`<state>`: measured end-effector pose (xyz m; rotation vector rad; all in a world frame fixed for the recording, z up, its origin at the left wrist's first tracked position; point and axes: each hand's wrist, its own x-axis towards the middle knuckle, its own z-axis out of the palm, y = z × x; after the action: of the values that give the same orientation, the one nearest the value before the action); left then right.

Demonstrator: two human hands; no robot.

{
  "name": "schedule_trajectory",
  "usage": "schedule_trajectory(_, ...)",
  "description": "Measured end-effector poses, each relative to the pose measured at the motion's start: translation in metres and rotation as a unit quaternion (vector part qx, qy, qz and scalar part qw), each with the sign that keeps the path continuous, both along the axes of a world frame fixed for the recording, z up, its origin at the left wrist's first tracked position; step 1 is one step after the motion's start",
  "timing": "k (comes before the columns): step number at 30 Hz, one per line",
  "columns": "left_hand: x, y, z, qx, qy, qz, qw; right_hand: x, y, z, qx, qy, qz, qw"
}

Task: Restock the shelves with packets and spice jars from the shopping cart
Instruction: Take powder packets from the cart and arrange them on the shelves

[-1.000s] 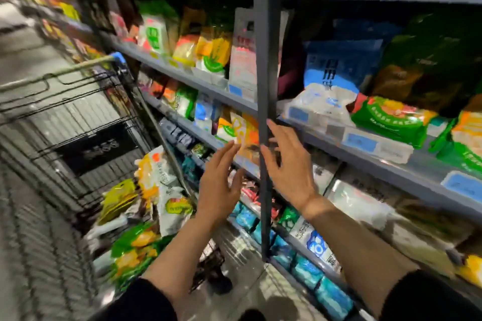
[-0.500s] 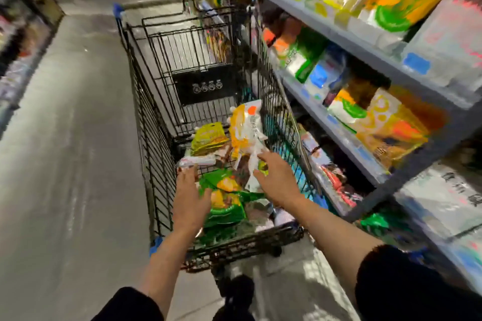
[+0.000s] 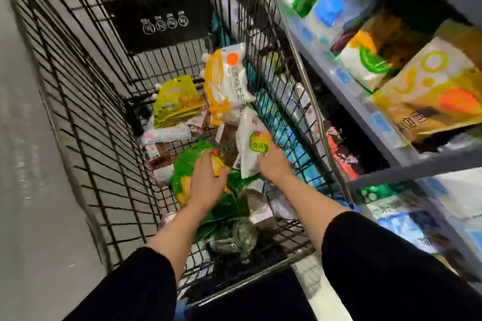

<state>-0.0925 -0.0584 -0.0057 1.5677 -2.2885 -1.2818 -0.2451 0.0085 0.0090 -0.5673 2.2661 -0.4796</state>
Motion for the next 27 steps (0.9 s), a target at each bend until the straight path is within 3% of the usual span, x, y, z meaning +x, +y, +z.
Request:
schedule_trajectory(8,-0.054,-0.004,-0.048,0.083,0.061,0.063,0.993,-0.003,-0.008,-0.053,-0.033,-0.105,0.022,0.994)
schedule_trajectory(10,-0.066,-0.003,-0.056,0.092,0.058,0.075,0.991,0.0,-0.003,-0.061,-0.094,-0.131,-0.032,0.986)
schedule_trajectory(12,-0.076,-0.004,-0.061,0.073,0.042,0.081,0.993,0.002,-0.003,-0.062,-0.162,-0.167,-0.164,0.959)
schedule_trajectory(14,-0.082,-0.005,-0.063,0.036,0.01,0.056,0.998,0.001,-0.006,-0.06,-0.193,-0.136,-0.249,0.939)
schedule_trajectory(17,-0.085,-0.006,-0.061,0.027,-0.006,0.059,0.998,0.0,-0.007,-0.053,-0.176,-0.063,-0.229,0.955)
schedule_trajectory(21,-0.075,-0.011,-0.051,0.121,0.128,0.125,0.976,-0.002,-0.004,-0.047,-0.119,-0.003,-0.181,0.976)
schedule_trajectory(25,-0.044,-0.013,-0.013,0.204,0.249,0.165,0.932,0.0,-0.01,-0.031,-0.145,0.084,-0.112,0.979)
schedule_trajectory(27,-0.017,-0.016,0.004,0.238,0.278,0.19,0.911,0.003,-0.014,-0.029,-0.165,0.06,-0.097,0.98)
